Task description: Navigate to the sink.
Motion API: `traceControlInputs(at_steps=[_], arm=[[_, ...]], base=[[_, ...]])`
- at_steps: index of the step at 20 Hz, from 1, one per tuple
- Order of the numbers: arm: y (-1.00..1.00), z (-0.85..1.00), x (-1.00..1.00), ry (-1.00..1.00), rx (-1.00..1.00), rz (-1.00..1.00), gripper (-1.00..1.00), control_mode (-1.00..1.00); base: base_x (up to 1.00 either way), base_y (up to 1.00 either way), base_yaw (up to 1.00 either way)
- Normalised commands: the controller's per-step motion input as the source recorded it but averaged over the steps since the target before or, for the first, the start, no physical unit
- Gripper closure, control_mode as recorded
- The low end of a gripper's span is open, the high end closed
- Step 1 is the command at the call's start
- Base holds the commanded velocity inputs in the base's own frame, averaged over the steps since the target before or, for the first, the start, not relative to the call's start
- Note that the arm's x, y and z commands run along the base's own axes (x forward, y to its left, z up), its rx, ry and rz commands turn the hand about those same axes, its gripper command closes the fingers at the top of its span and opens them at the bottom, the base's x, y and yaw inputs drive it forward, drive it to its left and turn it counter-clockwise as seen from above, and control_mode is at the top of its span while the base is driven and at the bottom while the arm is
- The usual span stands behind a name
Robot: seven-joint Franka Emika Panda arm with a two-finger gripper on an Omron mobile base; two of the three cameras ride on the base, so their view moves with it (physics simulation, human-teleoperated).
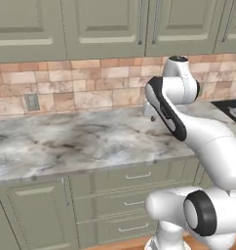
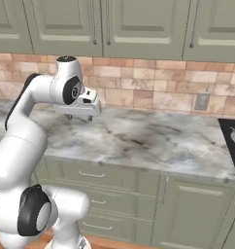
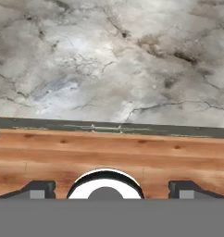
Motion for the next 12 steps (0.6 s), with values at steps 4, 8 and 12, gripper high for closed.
traceControlInputs(at_steps=[4, 8, 12], arm=[[0.00, 0.00, 0.00, 0.00, 0.00, 0.00, -1.00, 1.00], [0.00, 0.00, 0.00, 0.00, 0.00, 0.00, -1.00, 1.00], [0.00, 0.00, 0.00, 0.00, 0.00, 0.00, -1.00, 1.00]], base=[[-0.92, -0.14, 0.00], [-0.66, -0.02, 0.00], [-0.53, -0.01, 0.01]])
